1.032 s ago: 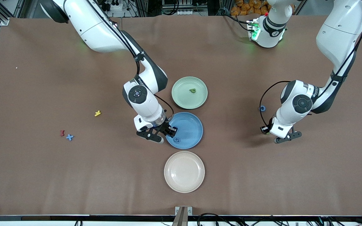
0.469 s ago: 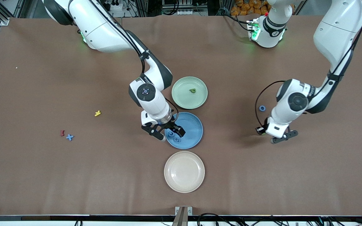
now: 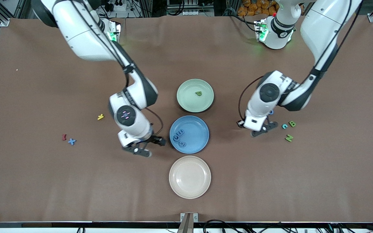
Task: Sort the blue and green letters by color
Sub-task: 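Drop the green c on the green plate while the right gripper reaches x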
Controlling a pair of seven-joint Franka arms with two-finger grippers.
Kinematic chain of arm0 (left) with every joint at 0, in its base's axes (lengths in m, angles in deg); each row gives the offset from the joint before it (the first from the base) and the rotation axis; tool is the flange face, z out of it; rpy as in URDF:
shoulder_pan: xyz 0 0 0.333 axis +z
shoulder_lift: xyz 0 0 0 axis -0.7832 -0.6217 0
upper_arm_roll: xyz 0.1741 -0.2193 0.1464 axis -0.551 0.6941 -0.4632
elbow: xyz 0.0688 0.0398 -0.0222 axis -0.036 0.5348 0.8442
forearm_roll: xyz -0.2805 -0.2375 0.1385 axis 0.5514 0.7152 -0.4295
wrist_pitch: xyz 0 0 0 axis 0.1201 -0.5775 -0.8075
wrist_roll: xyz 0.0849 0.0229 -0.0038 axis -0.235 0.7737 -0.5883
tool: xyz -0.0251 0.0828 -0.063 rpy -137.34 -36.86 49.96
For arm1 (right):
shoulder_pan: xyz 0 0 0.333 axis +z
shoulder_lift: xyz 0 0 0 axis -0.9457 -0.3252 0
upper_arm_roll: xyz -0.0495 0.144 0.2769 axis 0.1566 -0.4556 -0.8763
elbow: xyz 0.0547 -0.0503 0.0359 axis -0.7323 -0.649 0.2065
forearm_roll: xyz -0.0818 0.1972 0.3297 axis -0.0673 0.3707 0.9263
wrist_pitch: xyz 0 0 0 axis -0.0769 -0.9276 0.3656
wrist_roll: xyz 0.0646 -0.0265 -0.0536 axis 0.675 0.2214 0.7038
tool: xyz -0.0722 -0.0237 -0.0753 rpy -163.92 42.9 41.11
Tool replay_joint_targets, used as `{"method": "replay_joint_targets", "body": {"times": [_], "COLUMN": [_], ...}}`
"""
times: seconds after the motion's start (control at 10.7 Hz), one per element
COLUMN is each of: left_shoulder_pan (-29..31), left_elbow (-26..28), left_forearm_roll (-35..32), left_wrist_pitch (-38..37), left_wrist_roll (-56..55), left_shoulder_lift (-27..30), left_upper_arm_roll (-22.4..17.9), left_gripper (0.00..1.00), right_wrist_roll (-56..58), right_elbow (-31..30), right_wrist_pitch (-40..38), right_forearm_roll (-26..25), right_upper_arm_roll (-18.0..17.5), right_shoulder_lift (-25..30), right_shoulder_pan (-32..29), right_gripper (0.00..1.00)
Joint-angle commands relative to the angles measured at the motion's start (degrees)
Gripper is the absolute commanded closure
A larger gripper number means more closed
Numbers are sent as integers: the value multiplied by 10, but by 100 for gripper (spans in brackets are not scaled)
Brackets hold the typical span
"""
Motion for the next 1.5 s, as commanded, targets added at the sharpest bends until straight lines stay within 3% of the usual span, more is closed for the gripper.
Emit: {"method": "replay_joint_targets", "body": {"times": [0.0,0.38,0.56,1.03,1.22,1.41], "left_shoulder_pan": [-57,-167,-186,-261,-266,-256], "left_elbow": [8,-2,-12,-101,-106,-106], "left_forearm_roll": [-12,-4,-2,-4,-5,-4], "left_wrist_pitch": [-35,-45,-72,-76,-77,-121], "left_wrist_roll": [-118,-260,-284,-361,-368,-372], "left_shoulder_lift": [13,4,8,-57,-57,-53], "left_upper_arm_roll": [14,18,36,50,50,50], "left_gripper": [100,100,100,100,1,0], "right_wrist_roll": [164,405,521,760,828,915], "right_elbow": [-62,-157,-210,-281,-313,-323], "right_wrist_pitch": [-3,45,89,104,172,180], "right_forearm_roll": [-11,-10,-9,4,14,39], "right_upper_arm_roll": [19,45,45,44,44,44], "right_shoulder_lift": [49,100,126,159,153,153], "right_shoulder_pan": [-55,-147,-200,-286,-287,-291], "right_gripper": [0,0,0,0,0,0]}}
